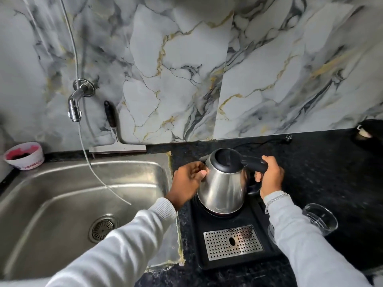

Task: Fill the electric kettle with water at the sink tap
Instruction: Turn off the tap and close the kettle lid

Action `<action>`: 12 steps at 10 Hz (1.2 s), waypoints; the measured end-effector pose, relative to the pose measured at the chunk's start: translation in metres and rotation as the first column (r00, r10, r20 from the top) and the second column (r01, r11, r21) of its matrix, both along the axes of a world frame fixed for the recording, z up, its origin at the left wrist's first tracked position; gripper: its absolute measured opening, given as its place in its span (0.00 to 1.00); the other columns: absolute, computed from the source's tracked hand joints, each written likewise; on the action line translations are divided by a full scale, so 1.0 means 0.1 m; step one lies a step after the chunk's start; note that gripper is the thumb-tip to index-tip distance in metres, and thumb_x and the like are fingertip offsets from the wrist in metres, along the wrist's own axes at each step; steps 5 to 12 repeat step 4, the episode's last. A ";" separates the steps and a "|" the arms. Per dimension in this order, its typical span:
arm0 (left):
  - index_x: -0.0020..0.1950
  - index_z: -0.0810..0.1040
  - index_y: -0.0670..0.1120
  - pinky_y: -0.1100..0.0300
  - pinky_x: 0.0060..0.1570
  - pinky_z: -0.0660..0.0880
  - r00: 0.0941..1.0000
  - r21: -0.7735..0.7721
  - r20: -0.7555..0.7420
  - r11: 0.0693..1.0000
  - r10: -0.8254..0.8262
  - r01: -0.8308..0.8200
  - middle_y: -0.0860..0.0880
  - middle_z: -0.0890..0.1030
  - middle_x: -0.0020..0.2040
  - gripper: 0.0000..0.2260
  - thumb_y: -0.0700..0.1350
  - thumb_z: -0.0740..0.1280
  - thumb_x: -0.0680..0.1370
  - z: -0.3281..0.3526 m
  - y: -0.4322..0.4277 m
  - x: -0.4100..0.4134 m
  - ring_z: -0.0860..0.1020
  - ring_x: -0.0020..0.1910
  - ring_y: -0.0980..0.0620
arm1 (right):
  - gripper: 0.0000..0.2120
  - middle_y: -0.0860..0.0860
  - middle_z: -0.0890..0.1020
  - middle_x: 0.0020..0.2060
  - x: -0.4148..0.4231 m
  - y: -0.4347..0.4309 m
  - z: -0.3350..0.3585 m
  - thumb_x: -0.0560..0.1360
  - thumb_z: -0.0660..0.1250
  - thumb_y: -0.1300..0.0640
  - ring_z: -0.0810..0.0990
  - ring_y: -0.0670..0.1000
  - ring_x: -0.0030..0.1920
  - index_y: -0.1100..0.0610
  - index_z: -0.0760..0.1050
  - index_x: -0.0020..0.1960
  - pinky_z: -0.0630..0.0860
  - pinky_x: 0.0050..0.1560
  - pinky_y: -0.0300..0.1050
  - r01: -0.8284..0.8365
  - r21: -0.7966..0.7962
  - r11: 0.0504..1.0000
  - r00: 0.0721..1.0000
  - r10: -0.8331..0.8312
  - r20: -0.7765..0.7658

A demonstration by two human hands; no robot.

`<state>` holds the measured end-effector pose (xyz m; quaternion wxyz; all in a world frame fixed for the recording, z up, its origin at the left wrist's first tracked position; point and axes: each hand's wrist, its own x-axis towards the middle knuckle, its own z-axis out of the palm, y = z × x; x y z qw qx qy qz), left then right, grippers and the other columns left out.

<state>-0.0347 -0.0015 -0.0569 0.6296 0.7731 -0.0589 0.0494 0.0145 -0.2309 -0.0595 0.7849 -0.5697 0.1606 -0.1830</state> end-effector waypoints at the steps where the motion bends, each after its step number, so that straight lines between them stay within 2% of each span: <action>1: 0.47 0.79 0.46 0.53 0.59 0.75 0.995 -0.020 -0.020 0.995 -0.094 0.094 0.49 0.82 0.44 0.09 0.33 0.67 0.75 -0.03 0.00 0.00 0.79 0.46 0.54 | 0.13 0.49 0.68 0.16 0.01 -0.05 -0.04 0.66 0.66 0.52 0.63 0.50 0.15 0.58 0.68 0.28 0.57 0.20 0.38 0.008 0.008 1.000 1.000 -0.008 0.000; 2: 0.52 0.78 0.54 0.58 0.66 0.72 0.981 -0.029 -0.044 0.982 -0.188 0.187 0.51 0.82 0.53 0.15 0.34 0.70 0.74 0.00 0.04 -0.03 0.79 0.57 0.57 | 0.17 0.51 0.67 0.14 0.00 -0.12 -0.10 0.68 0.65 0.51 0.64 0.51 0.16 0.58 0.68 0.25 0.60 0.22 0.42 -0.022 -0.030 0.999 1.000 0.022 -0.014; 3: 0.65 0.75 0.53 0.63 0.66 0.70 0.978 0.076 -0.060 0.976 -0.197 0.202 0.49 0.79 0.65 0.18 0.39 0.68 0.77 -0.03 0.19 -0.01 0.76 0.64 0.59 | 0.18 0.51 0.71 0.15 -0.02 -0.14 -0.08 0.72 0.64 0.52 0.69 0.52 0.18 0.60 0.70 0.27 0.66 0.28 0.46 -0.089 -0.116 0.989 0.995 0.084 -0.045; 4: 0.71 0.71 0.46 0.69 0.62 0.66 0.999 0.369 0.025 0.929 -0.037 0.025 0.46 0.77 0.69 0.22 0.48 0.67 0.78 0.16 0.52 0.01 0.77 0.62 0.54 | 0.09 0.48 0.82 0.26 -0.03 -0.20 0.17 0.72 0.67 0.56 0.83 0.51 0.34 0.55 0.79 0.33 0.75 0.41 0.50 0.020 -0.493 0.870 0.999 0.001 0.042; 12: 0.71 0.71 0.46 0.69 0.62 0.66 0.999 0.369 0.025 0.929 -0.037 0.025 0.46 0.77 0.69 0.22 0.48 0.67 0.78 0.16 0.52 0.01 0.77 0.62 0.54 | 0.09 0.48 0.82 0.26 -0.03 -0.20 0.17 0.72 0.67 0.56 0.83 0.51 0.34 0.55 0.79 0.33 0.75 0.41 0.50 0.020 -0.493 0.870 0.999 0.001 0.042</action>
